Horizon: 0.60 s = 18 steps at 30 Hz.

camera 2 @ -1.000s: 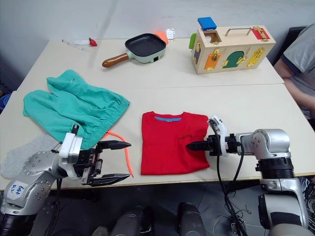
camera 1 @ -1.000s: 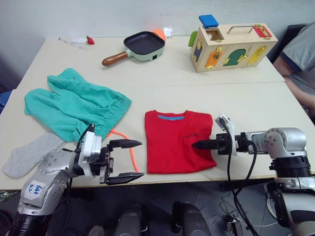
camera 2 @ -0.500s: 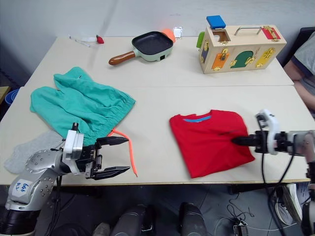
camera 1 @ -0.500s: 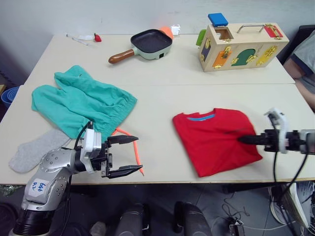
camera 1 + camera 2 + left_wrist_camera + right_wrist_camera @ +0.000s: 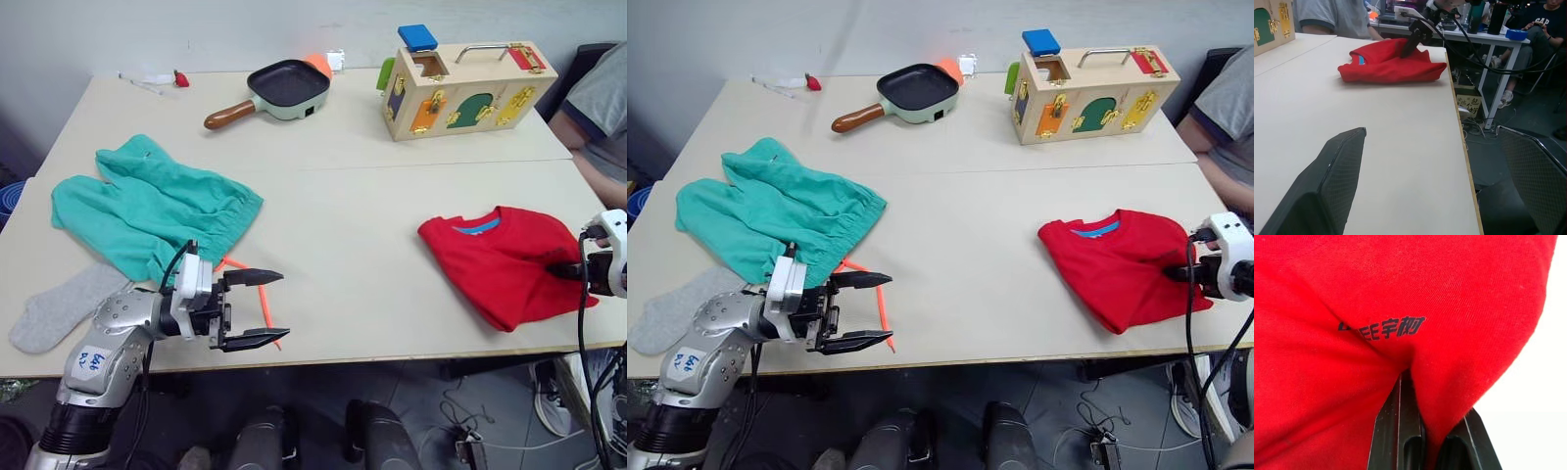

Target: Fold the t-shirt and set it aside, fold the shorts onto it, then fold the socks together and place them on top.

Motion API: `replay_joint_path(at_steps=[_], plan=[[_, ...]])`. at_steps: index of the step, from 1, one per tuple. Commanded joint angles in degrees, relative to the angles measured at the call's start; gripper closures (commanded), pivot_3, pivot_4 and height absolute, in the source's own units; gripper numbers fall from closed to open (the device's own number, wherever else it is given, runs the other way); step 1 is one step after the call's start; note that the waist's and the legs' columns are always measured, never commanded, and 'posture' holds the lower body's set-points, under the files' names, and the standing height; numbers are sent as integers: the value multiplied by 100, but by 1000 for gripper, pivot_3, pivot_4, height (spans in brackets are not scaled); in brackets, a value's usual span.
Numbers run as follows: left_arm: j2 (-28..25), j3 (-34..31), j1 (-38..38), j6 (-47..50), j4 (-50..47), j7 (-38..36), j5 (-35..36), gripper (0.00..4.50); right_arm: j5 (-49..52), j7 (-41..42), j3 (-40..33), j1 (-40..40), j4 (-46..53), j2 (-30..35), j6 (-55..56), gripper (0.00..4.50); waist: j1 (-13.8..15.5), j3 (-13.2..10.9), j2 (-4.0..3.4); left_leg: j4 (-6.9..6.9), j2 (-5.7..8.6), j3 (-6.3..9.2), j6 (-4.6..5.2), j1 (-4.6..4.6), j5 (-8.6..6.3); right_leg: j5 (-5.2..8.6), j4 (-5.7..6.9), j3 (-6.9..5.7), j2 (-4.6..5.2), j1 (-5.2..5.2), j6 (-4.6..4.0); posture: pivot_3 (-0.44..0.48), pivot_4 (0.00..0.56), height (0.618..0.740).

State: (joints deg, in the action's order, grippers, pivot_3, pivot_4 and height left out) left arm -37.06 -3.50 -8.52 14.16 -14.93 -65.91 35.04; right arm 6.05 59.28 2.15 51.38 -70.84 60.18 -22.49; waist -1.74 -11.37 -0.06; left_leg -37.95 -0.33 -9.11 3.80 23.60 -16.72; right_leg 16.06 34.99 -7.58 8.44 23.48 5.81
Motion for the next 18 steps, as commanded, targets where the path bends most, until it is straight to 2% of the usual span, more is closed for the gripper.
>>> replay_joint_path(at_steps=[1,5,8,12,18], plan=[[-120,-178,-38,-71,-10,-54,-5,0,-106,78,-193,217,-187,37,-21,4459,2,0,-1,0,0,0,-7,0,-3,0,0,0,0,0,0,0,150,740],[-155,-235,-75,-103,72,-51,-16,0,-96,728,-225,368,-144,-46,-413,4459,-2,-1,-2,0,-2,1,-10,-1,-4,0,0,2,1,1,-1,0,150,740],[-150,-234,-106,-126,119,-45,-25,0,-56,834,-352,497,-121,-73,-768,4459,-11,-1,-4,0,-5,1,-10,-2,-5,1,1,1,0,1,-2,0,150,740],[-151,-211,-146,-153,167,-70,-32,0,-352,1157,-161,470,-27,73,-1022,3497,-6,-2,-5,0,-5,1,-13,-2,-6,2,4,1,1,3,-4,0,150,740],[-297,-338,-153,-147,251,-161,-35,0,-807,1099,-20,198,49,700,-324,1439,32,-6,-13,0,2,3,-13,1,-7,2,5,0,9,6,-4,0,150,740]])
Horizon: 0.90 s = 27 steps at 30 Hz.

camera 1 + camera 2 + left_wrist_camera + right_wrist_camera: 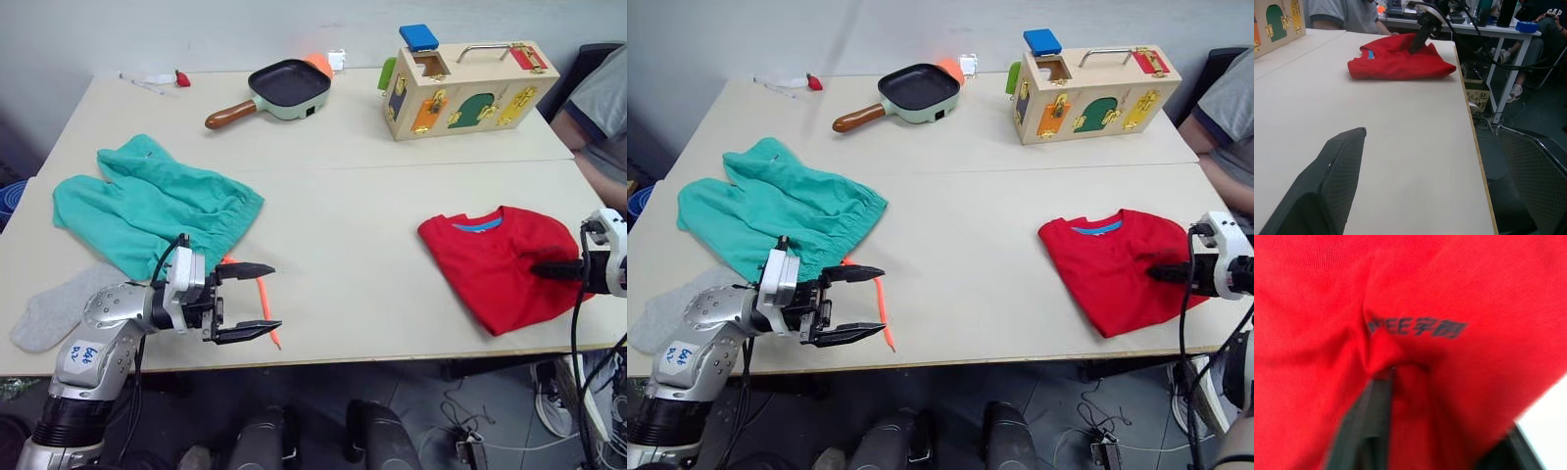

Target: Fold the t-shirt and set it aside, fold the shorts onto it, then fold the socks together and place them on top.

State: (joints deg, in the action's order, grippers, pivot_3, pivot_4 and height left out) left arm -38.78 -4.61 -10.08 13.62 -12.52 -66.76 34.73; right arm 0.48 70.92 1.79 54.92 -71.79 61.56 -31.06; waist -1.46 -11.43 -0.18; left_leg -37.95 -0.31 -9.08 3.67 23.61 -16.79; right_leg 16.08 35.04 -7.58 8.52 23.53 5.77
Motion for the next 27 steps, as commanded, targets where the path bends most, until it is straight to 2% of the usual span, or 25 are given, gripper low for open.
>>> replay_joint_path(at_steps=[1,4,8,10,12,14,16,21,24,25,27], plan=[[-152,-261,25,-99,18,-79,-4,0,-270,-108,-19,-233,154,653,766,1051,-3,0,-1,0,1,1,-2,1,-2,0,0,-1,1,1,0,0,150,740],[-195,-375,128,-105,15,-70,-21,0,-109,-283,-333,-400,193,795,1441,29,-48,0,-1,1,-1,0,-6,-1,-5,0,-2,1,-3,0,0,0,150,740],[-213,-470,301,-82,-80,-27,15,0,365,336,-855,-890,550,777,2577,29,-132,-1,-1,2,-17,-24,-8,-19,-4,0,2,1,-11,-7,0,0,150,740],[-197,-515,390,-50,-143,27,37,0,821,567,-1319,-1205,905,572,3161,29,-148,0,-2,3,-22,-30,-10,-25,-3,1,8,2,-16,-9,0,0,150,740],[-161,-527,479,-32,-224,103,32,0,1408,699,-1822,-1589,1451,99,3391,29,-167,2,4,3,-29,-38,-10,-33,-3,0,9,8,-21,-13,0,0,150,740],[-126,-515,519,-12,-291,180,37,0,1592,592,-1984,-2013,1906,-252,3477,652,-156,6,10,0,-39,-40,-11,-41,-3,0,9,4,-26,-20,0,0,150,740],[-96,-479,520,20,-357,251,44,0,1522,123,-2023,-2217,2000,-576,3735,1307,-134,5,10,-1,-39,-38,-12,-42,-3,0,12,3,-23,-21,0,0,150,740],[-57,-424,474,115,-474,366,68,0,1206,-1057,-1963,-2190,1413,-1033,4441,3064,-15,1,1,-7,-25,-45,-11,-39,-4,1,29,15,-9,-8,-2,0,150,740],[-30,-406,417,144,-517,427,67,0,1181,-1422,-1996,-2110,978,-1146,4595,4169,-14,2,2,-8,-25,-41,-11,-40,-4,2,29,13,-9,-9,-4,0,150,740],[-20,-399,397,146,-526,444,61,0,1225,-1521,-2052,-2057,839,-1153,4613,4445,-20,2,3,-8,-25,-42,-11,-40,-4,3,29,13,-9,-9,-5,0,150,740],[-12,-395,372,165,-548,471,60,0,1226,-1817,-2109,-1944,573,-1099,4558,4445,-32,2,3,-8,-27,-42,-11,-40,-4,3,29,14,-11,-10,-5,0,150,740]])
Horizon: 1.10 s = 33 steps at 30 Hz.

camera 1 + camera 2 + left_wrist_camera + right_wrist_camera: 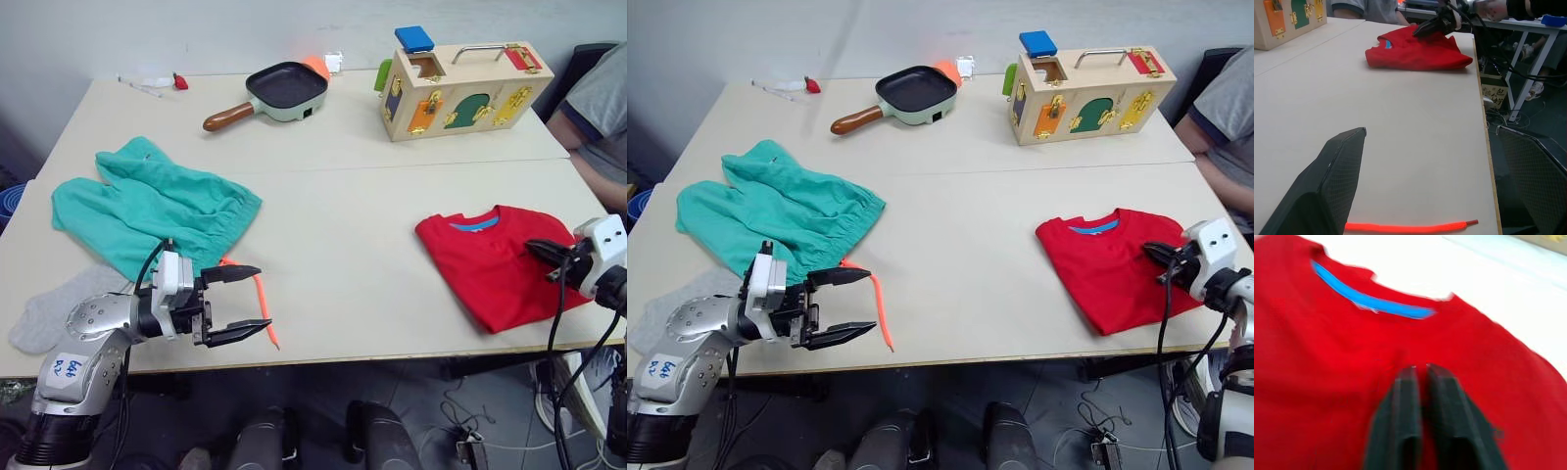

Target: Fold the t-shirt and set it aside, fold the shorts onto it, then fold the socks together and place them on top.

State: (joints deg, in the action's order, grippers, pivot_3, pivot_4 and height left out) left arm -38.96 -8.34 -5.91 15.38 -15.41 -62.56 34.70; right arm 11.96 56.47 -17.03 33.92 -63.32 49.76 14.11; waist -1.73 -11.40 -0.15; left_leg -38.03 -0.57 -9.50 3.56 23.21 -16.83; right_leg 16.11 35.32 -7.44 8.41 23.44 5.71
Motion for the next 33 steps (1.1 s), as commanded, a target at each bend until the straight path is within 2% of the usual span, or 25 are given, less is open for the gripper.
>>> replay_joint_path(at_steps=[1,10,13,17,20,22,24,27,29,33], plan=[[6,-27,-52,3,-271,61,68,0,4,-586,-208,191,-393,127,52,4445,-7,0,-1,0,0,-1,1,0,0,0,1,1,0,0,0,0,150,740],[-39,-82,-76,105,-323,123,82,0,-387,-2466,-190,572,-964,188,359,4445,-28,0,-1,-1,-2,-3,17,-1,10,3,5,2,-2,1,-5,0,150,740],[-46,-107,-55,123,-356,163,69,0,-168,-2018,-335,727,-919,108,395,4445,-28,0,-1,-1,-3,-3,17,-1,12,3,5,3,-5,1,-5,0,150,740],[-158,-437,143,108,-295,211,92,0,444,-182,-570,895,-468,113,-30,4445,-41,0,-1,-1,-7,-4,31,-1,20,3,4,3,-12,0,-4,0,150,740],[-284,-918,490,78,-164,284,65,0,637,1150,-268,415,606,65,-160,3827,-58,0,-1,-1,-13,-4,33,-1,21,3,5,3,-14,1,-5,0,150,740],[-349,-1229,772,63,-97,319,49,0,898,1502,-245,-43,1579,-33,-382,3134,-41,0,-1,0,-16,0,33,-2,20,4,8,-1,-14,0,-7,0,150,740],[-333,-1805,1324,-66,80,402,-61,0,1440,1643,-282,-943,3367,-253,-807,2460,-14,0,0,0,-17,2,31,-3,19,4,7,-1,-9,-1,-7,0,150,740],[-261,-2545,2106,-309,609,490,-260,0,1838,1914,-258,-2038,5187,-713,-256,1461,3,1,1,10,-20,11,-1,-3,-6,10,7,-2,-6,5,-15,0,150,740],[-218,-2905,2507,-482,1025,472,-321,0,1955,2218,-111,-2496,5835,-877,-34,1461,15,0,1,12,-19,10,-9,1,-18,12,4,-6,-6,10,-18,0,150,740],[-84,-3544,3243,-793,1287,418,-330,0,2062,2360,24,-3019,6156,-1125,112,1461,24,18,31,10,-16,6,-4,-5,-23,8,-4,-5,3,5,-13,0,150,740]])
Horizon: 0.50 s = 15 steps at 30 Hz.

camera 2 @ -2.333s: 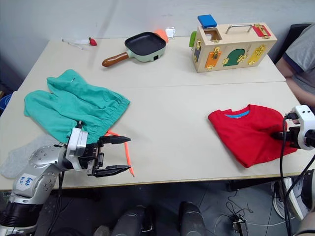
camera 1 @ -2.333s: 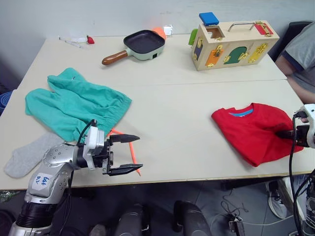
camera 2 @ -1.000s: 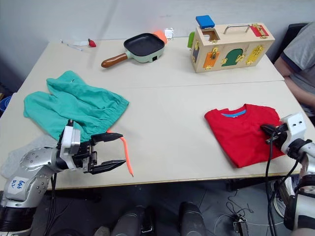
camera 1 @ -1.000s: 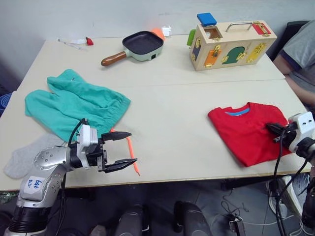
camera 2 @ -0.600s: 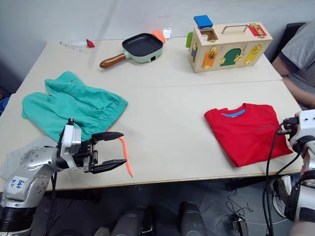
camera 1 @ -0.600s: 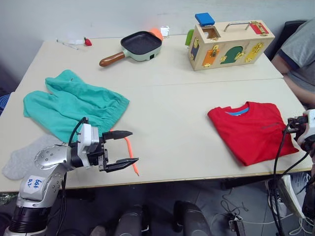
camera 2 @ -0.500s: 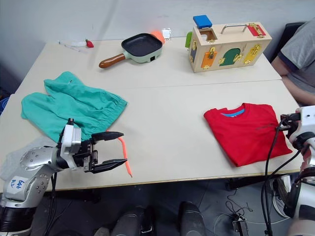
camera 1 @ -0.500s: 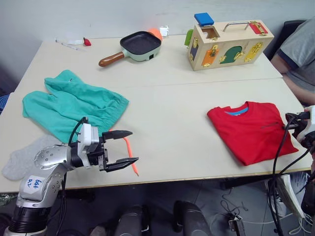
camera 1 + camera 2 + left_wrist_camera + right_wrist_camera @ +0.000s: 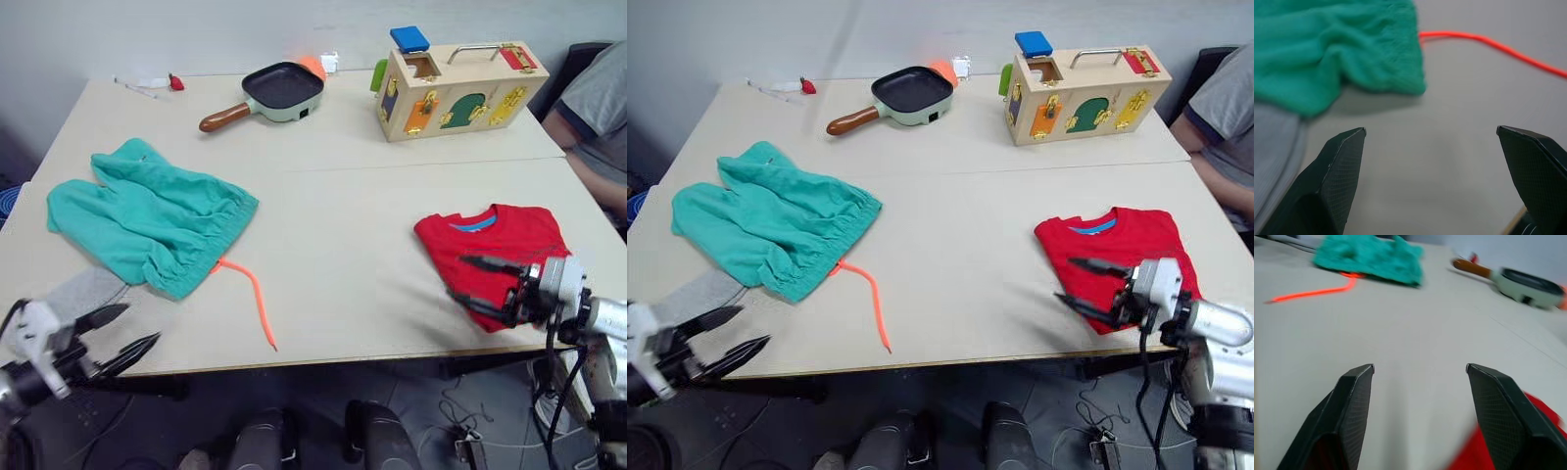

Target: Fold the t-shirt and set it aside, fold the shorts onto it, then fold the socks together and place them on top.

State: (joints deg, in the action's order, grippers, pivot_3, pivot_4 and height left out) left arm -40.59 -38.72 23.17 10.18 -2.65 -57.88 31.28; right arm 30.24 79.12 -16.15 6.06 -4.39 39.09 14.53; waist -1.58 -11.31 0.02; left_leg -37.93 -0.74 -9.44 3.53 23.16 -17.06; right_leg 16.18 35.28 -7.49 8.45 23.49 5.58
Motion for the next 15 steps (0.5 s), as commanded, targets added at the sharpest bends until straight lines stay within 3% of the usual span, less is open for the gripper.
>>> replay_joint_path(at_steps=[1,3,9,15], plan=[[102,-637,462,-314,-5,-27,20,0,328,161,-61,-367,311,-65,-4,1461,22,12,21,0,0,3,0,0,-3,-1,-6,-1,0,1,-2,0,150,740],[114,-841,703,-317,-63,-2,28,0,419,294,5,-617,389,3,-196,1461,59,16,27,7,0,12,20,1,-24,0,-26,0,1,9,-5,0,150,740],[29,-1077,1050,-80,-373,168,30,0,321,269,70,-743,460,-22,-161,29,81,17,29,28,0,0,-3,0,-21,4,-39,5,1,9,-13,0,150,740],[-507,-753,483,-240,-624,196,-333,0,559,-1121,279,-734,1909,-660,-730,29,94,20,34,62,0,1,-35,-5,-2,10,-35,3,-1,18,-25,0,150,740]])
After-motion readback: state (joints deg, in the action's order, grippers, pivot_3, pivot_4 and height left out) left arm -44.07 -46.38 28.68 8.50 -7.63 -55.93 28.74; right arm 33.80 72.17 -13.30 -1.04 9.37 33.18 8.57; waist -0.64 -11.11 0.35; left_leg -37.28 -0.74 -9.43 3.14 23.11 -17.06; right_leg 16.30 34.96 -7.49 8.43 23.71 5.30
